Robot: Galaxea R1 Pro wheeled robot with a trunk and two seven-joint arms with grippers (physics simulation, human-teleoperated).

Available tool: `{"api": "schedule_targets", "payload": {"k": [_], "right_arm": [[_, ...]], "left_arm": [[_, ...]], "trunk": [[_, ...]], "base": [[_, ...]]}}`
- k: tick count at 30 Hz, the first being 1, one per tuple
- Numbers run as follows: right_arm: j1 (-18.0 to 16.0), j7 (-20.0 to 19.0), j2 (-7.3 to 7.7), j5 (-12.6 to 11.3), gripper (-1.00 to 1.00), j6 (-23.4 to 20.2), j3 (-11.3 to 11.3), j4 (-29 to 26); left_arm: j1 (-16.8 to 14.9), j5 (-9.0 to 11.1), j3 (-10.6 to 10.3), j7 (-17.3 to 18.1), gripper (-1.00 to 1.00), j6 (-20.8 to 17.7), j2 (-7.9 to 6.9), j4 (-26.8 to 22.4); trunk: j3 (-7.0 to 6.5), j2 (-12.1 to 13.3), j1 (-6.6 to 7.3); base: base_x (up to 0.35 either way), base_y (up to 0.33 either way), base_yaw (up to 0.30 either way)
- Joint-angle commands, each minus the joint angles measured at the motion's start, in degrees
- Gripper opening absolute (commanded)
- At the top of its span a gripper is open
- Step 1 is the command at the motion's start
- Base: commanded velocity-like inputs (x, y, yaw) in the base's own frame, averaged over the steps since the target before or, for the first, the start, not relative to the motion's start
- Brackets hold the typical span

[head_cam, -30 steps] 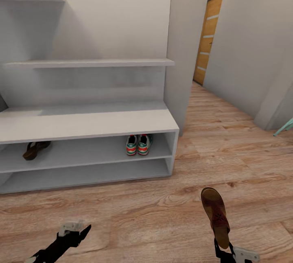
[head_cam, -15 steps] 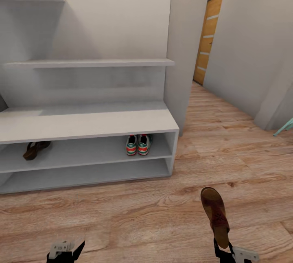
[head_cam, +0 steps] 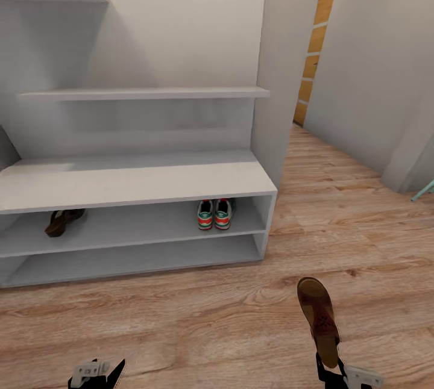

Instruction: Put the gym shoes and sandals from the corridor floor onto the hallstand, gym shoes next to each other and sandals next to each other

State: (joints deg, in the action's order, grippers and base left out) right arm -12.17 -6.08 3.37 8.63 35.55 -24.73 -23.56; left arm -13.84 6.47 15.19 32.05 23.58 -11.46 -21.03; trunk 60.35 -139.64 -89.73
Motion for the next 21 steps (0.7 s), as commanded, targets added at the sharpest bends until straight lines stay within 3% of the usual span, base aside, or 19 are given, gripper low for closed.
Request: {"api": "schedule_targets", "payload": {"k": [1, 21], "right_arm": [[-0.04, -0.51, -0.03, 0.25, -1.00, 0.15, -0.49, 0.00], [-0.04, -0.51, -0.03, 0.25, -1.00, 0.14, -0.50, 0.22]], "left_arm": [[-0.03, 0.48, 0.19, 0.56, 1.00, -0.12, 0.00, 0.11], [-0.02, 0.48, 0.19, 0.56, 1.00, -0.11, -0.06, 0.11]], "trunk": [[0.05, -0.02, 0.01], [0.05, -0.02, 0.01]], "base": [[0.000, 0.302, 0.000], [-0.038, 0.305, 0.000]]}}
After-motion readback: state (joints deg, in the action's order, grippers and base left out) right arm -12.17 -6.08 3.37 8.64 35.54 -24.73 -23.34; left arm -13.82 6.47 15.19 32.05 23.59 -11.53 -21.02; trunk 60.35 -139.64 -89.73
